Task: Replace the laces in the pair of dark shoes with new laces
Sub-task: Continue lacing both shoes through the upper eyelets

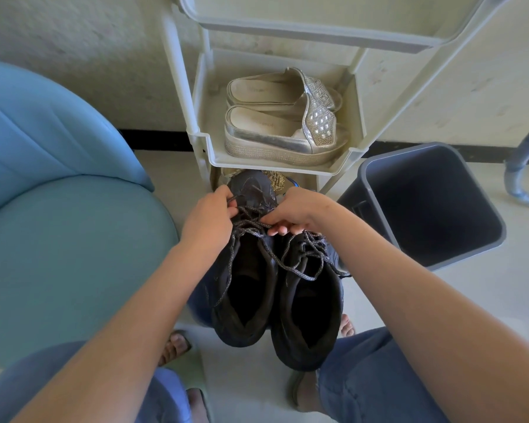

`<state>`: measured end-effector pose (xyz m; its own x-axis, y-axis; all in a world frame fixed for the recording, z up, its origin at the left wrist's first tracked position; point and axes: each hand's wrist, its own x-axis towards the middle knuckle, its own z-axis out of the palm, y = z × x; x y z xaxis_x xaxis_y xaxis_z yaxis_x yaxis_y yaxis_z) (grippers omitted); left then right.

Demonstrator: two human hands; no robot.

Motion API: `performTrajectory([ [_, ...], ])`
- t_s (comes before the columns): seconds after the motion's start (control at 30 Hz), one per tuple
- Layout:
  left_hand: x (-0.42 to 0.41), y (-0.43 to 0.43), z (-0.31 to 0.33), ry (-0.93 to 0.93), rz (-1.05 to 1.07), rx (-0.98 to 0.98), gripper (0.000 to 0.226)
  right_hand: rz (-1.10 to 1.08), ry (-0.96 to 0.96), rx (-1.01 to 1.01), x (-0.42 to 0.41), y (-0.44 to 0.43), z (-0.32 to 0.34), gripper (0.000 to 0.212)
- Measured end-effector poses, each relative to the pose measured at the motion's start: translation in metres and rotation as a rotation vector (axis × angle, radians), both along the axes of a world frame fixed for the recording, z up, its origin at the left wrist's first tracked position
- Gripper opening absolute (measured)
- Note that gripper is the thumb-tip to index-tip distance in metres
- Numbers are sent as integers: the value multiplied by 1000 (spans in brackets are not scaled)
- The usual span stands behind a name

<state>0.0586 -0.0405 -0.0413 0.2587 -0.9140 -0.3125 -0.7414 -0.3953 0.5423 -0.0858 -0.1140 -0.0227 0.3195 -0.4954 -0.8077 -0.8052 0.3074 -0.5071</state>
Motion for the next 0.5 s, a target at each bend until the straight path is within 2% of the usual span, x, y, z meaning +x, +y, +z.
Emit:
performTrajectory([
  [0.13,-1,0,2,-44,-42,10,6,6,6,-24,1,-1,-2,26],
  [0.27,0,0,4,-30,13,56,16,13,21,-14,0,-1,-2,24],
  [0.33,3,-1,5,-52,47,136,18,4,28,8,-2,-1,-2,22],
  [0.5,9,-2,0,10,72,363,45,-55,-20,67,-2,-2,-2,18],
])
